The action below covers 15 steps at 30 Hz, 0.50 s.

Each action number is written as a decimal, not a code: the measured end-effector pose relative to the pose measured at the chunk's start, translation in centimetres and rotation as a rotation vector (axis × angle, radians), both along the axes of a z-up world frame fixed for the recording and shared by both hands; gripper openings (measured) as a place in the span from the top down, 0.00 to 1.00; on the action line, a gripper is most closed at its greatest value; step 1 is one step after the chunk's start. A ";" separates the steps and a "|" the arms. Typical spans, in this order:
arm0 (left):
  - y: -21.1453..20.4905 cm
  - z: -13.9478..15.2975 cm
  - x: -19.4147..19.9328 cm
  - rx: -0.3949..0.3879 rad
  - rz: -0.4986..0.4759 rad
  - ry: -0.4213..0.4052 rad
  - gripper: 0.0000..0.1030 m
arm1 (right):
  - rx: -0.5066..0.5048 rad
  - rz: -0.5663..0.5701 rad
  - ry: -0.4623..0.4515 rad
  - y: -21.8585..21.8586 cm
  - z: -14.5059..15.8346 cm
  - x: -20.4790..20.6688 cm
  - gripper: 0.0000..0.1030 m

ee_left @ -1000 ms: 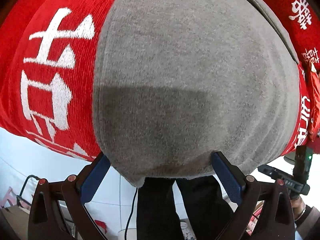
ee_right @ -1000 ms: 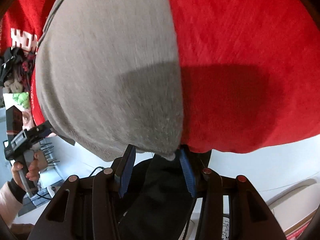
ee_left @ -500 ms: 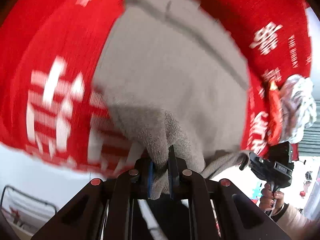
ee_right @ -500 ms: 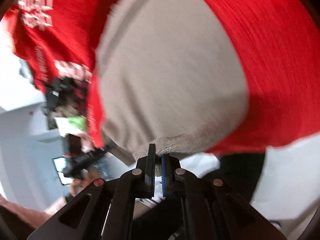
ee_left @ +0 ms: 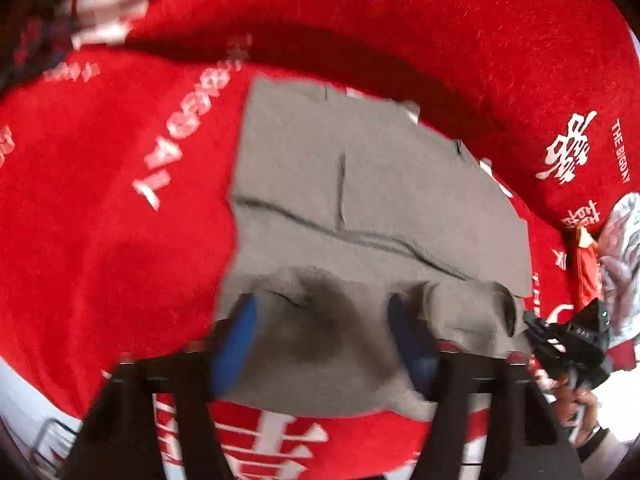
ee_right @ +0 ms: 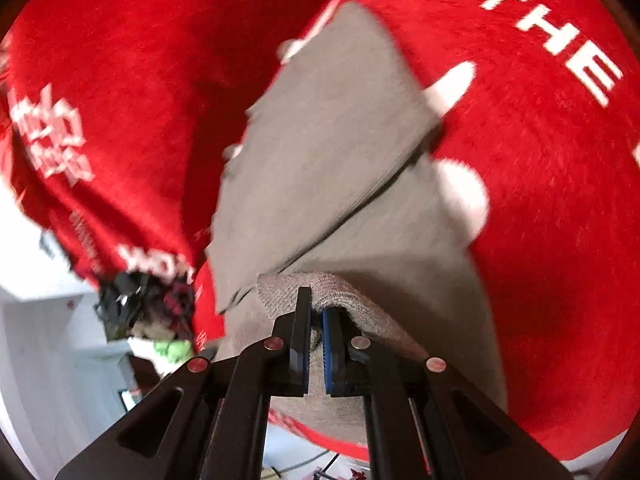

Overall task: Fold small clothes
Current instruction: 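Grasp the hem with both grippers and fold it up over the collar, then open both grippers and release the folded hem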

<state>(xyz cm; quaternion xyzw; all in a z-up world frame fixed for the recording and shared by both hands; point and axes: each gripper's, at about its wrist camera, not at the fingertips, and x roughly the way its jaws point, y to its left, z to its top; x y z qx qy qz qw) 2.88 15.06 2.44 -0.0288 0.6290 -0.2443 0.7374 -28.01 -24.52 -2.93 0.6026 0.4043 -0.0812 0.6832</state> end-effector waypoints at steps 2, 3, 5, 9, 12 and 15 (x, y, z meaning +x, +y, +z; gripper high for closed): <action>0.1 0.4 0.0 0.008 -0.019 -0.003 0.29 | 0.012 -0.004 0.009 -0.7 -0.1 -0.2 0.95; 0.2 0.5 0.0 0.022 -0.026 -0.011 0.29 | 0.019 -0.002 0.009 -0.9 0.0 -0.1 0.94; -0.1 0.7 0.1 0.072 -0.082 -0.045 0.29 | 0.010 0.005 0.007 -1.3 0.4 -0.3 0.91; -2.1 0.0 -0.2 0.142 -0.193 -0.053 0.29 | -0.064 -0.009 0.004 -2.4 2.3 -0.6 0.88; -4.4 -0.9 0.0 0.163 -0.249 -0.041 0.29 | -0.181 0.053 0.054 -3.2 4.0 0.1 0.57; -6.6 -2.1 1.1 0.165 -0.268 -0.011 0.29 | -0.305 0.178 0.105 -3.0 5.1 1.4 0.45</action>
